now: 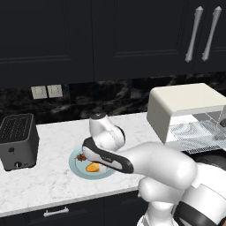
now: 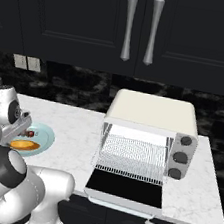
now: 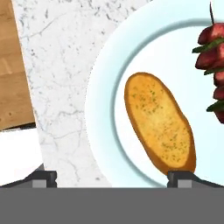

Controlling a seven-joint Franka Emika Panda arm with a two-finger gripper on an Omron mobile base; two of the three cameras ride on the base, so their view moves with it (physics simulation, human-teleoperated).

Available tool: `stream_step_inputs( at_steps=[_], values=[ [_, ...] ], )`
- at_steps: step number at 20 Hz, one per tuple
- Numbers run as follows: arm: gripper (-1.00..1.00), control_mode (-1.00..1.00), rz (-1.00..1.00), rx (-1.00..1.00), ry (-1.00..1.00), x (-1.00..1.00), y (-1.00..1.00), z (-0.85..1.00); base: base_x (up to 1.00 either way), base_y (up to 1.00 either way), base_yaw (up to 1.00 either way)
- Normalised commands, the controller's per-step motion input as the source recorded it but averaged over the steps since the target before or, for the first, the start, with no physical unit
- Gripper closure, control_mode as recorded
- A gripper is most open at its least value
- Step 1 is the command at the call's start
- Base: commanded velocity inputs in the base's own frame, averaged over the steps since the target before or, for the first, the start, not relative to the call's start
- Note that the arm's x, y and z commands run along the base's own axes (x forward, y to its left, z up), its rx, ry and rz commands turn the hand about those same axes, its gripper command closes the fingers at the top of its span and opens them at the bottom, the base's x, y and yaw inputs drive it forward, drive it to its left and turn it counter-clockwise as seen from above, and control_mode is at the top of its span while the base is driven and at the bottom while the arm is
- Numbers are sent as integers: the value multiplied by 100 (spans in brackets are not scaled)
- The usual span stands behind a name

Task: Pick up the kebab skewer and baguette bread, and place them inside the toaster oven. Close the toaster oven door and start by setting the timer.

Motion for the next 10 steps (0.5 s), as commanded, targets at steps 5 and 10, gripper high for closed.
stream_step_inputs(
  at_steps=[5, 10],
  values=[
    [-100, -100, 11, 0, -6, 5, 0, -6, 0, 0, 0],
    [-100, -100, 1, -1, -10, 19, 5, -15, 0, 0, 0]
  ],
)
